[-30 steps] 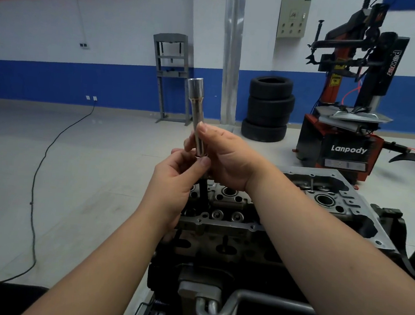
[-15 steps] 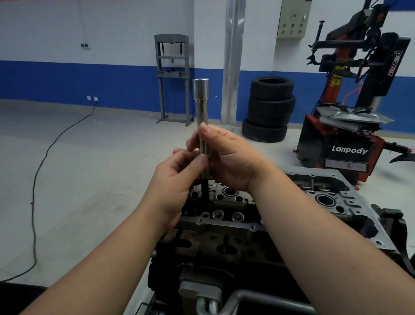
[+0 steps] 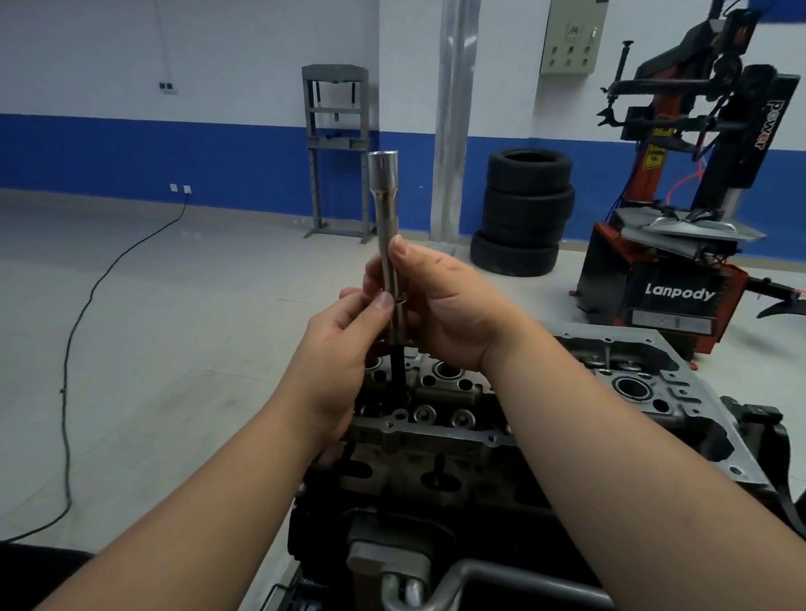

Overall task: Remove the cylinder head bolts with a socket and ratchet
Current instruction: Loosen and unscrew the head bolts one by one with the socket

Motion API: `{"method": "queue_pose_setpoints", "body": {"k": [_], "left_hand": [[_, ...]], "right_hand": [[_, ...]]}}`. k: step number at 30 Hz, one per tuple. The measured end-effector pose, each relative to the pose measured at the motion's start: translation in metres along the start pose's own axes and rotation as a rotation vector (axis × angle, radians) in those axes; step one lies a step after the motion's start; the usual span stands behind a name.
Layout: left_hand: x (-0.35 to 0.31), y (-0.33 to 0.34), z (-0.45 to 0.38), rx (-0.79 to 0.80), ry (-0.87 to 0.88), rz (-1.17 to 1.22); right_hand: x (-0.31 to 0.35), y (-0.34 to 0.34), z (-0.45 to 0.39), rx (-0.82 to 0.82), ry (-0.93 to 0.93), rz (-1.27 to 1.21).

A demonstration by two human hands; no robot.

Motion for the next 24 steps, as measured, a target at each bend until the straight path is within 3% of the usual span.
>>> {"method": "queue_pose_setpoints", "body": {"k": [8, 17, 24], "left_hand": [[0.0026, -0.0019, -0.0008, -0.03, 0.009, 0.026], [-0.0004, -0.0045, -0.0003, 0.05, -0.055, 0.068], [0.0024, -0.0007, -0.0022, -0.019, 0.0, -0.01]], "right_hand": [[0.0012, 0.0022, 0.0002, 0.005, 0.008, -0.017], [0.0012, 0.0001, 0.0, -0.013, 0.032, 0.0], [-0.0006, 0.0013, 0.0001, 0.005, -0.006, 0.035]]}}
Point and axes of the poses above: each hand's wrist, its own z-axis away from the middle knuckle, its own y-axis out of the palm, x = y × z, the point moved 1 cm from there along -z, towards the middle knuckle, and after that the axes turned 12 degrees about z, right-handed, at the moved point
